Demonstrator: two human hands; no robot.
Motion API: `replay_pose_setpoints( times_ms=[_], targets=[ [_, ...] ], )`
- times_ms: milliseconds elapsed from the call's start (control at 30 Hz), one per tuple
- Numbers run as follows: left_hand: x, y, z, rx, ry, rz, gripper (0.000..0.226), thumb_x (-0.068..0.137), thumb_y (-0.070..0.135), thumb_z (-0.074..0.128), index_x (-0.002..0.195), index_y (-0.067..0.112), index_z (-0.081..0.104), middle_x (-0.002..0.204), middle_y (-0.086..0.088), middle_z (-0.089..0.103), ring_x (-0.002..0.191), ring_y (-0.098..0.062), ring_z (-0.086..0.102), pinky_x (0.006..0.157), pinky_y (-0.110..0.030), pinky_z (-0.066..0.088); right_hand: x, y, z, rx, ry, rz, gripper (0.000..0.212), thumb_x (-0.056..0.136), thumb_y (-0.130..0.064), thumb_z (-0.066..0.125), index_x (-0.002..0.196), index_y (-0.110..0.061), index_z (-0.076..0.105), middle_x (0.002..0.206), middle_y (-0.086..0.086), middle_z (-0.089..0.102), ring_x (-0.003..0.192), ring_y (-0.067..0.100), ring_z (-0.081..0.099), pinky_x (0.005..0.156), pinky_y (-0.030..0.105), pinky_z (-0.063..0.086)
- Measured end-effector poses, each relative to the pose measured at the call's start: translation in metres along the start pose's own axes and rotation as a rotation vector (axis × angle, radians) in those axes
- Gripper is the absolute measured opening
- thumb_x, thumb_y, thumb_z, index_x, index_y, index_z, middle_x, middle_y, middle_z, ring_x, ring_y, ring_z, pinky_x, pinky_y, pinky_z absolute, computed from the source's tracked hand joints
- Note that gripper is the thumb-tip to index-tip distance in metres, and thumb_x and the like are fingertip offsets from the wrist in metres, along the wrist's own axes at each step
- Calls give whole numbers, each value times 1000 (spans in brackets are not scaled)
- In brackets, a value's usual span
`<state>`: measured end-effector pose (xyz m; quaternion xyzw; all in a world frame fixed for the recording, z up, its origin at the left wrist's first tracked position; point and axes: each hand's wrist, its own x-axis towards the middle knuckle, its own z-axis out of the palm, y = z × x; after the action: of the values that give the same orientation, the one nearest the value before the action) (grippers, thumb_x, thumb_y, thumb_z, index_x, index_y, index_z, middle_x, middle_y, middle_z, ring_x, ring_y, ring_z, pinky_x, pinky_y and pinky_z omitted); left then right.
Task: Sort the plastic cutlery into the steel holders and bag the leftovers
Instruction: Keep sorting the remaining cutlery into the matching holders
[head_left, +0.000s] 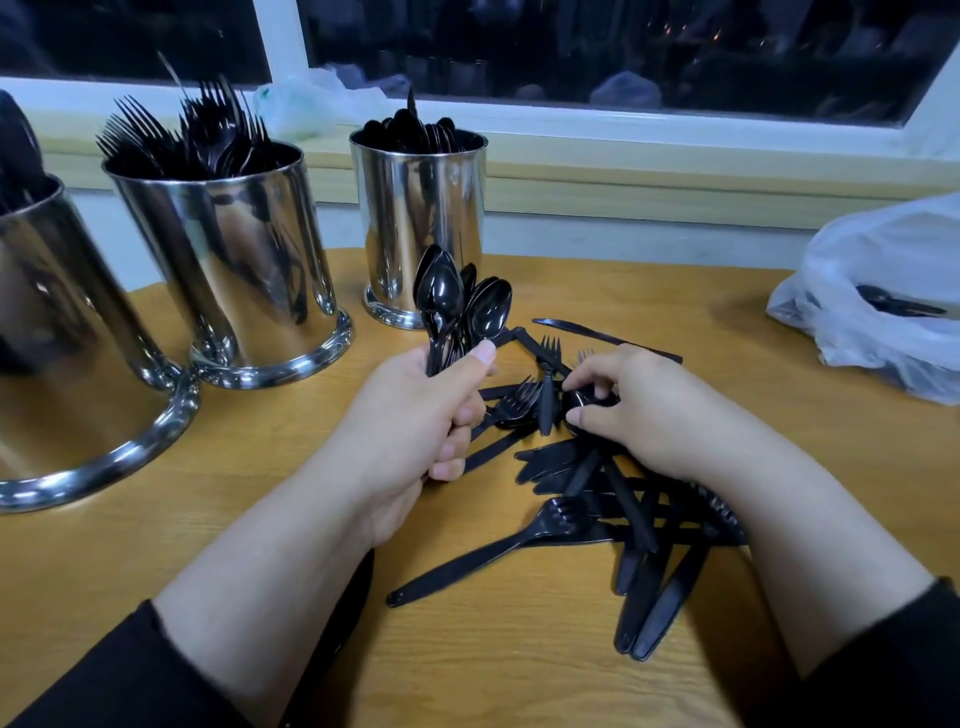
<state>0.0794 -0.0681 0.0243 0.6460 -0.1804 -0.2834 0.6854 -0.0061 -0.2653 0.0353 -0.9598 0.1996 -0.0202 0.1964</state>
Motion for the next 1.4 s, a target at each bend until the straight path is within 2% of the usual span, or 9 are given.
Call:
replay_pose_setpoints(
  times_ms=[133,233,367,633,800,933,1100,1233,1400],
  targets=[
    [-1,0,-1,-12,10,10,29,101,41,60,111,13,62,65,4,43,49,-9,31,42,-23,28,-1,1,-2,160,31,7,3,93,-34,70,93,-32,68,87,-10,60,68,4,51,56,22,36],
    [-1,1,-2,-15,19,29,29,101,40,60,109,13,62,65,3,44,49,-11,32,43,-23,30,-3,4,-11,389,126,9,10,92,-32,72,85,-25,71,81,-6,70,65,8,55,57,23,40],
    [-2,1,0,21,12,63,28,102,40,59,108,12,61,65,2,46,49,-12,35,44,-25,34,-3,10,-21,681,310,51,9,90,-26,75,84,-19,75,68,-7,66,52,-1,49,60,21,41],
    [-3,0,5,65,5,54,28,102,38,58,108,10,61,64,2,47,49,-12,36,44,-26,35,-3,2,-12,768,334,22,4,91,-21,74,88,-20,74,69,-7,69,56,6,53,65,28,49],
    [-6,2,11,1,-67,4,27,103,35,59,104,8,62,74,-9,65,58,-19,60,50,-27,50,-6,-14,-7,989,387,-90,2,91,-15,74,89,-16,74,69,0,67,61,14,57,67,29,50],
    [-13,5,15,-67,-160,-51,28,104,36,56,107,10,66,92,-21,75,76,-31,71,66,-37,62,-9,-30,0,1036,462,-148,3,93,-15,72,90,-17,72,71,-2,70,63,11,62,64,22,52],
    [-18,8,20,-128,-255,-80,36,101,39,57,120,9,64,88,-16,75,60,-25,67,53,-29,56,-7,-37,9,964,535,-152,7,93,-18,72,89,-23,70,77,-8,69,67,6,62,66,18,49],
    [-17,5,21,-130,-267,-89,35,101,38,60,118,8,65,66,-3,50,43,-12,38,41,-24,31,-9,-41,11,935,544,-153,7,92,-20,73,91,-26,69,78,-11,69,66,4,62,65,17,49],
    [-17,7,20,-162,-310,-142,33,96,38,62,107,7,65,61,2,37,40,-6,28,36,-19,23,-9,-39,8,1039,381,-152,22,94,-19,70,116,-22,70,91,-9,68,62,9,61,65,22,51]
  ],
)
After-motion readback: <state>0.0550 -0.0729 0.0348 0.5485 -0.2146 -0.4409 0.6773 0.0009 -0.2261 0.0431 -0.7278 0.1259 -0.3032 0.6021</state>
